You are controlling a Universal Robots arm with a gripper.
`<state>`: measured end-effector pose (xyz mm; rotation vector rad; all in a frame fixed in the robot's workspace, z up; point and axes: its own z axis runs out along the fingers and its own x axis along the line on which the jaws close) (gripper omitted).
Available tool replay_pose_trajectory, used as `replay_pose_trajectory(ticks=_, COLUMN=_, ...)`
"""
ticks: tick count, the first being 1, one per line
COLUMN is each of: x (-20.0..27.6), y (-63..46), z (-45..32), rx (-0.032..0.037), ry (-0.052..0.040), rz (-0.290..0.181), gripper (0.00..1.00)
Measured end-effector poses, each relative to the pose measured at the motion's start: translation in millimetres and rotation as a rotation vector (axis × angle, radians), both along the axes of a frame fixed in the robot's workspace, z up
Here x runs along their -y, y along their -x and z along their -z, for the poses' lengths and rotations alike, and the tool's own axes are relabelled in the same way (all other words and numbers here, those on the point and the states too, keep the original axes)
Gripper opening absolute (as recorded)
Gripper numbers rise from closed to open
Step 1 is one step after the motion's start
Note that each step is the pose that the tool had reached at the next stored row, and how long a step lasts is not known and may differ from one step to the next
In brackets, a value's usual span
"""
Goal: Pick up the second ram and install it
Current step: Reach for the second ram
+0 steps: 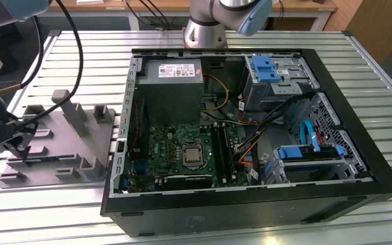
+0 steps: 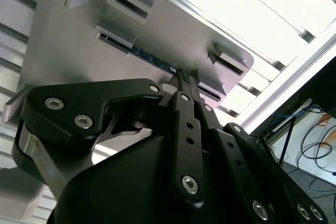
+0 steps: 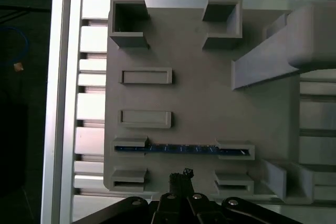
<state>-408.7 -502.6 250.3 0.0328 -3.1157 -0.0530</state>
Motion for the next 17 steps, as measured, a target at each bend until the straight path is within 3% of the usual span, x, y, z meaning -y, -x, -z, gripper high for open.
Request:
replay_pose_trajectory(ticks=11, x=14.9, y=-0.1, z=2.1, rx=0.0, ry=0.0, rz=0.0, gripper=0.1)
replay_pose_trajectory(ticks=15, x=15.4, y=-5.5, z=5.9, rx=-0.0002, ry=-0.0003, rz=0.0, gripper=0.1)
replay_pose_trajectory(ticks=17, x=15.4, y=-7.7, z=8.0, rx=0.0, ry=-0.0086, rz=0.0, gripper=0.1)
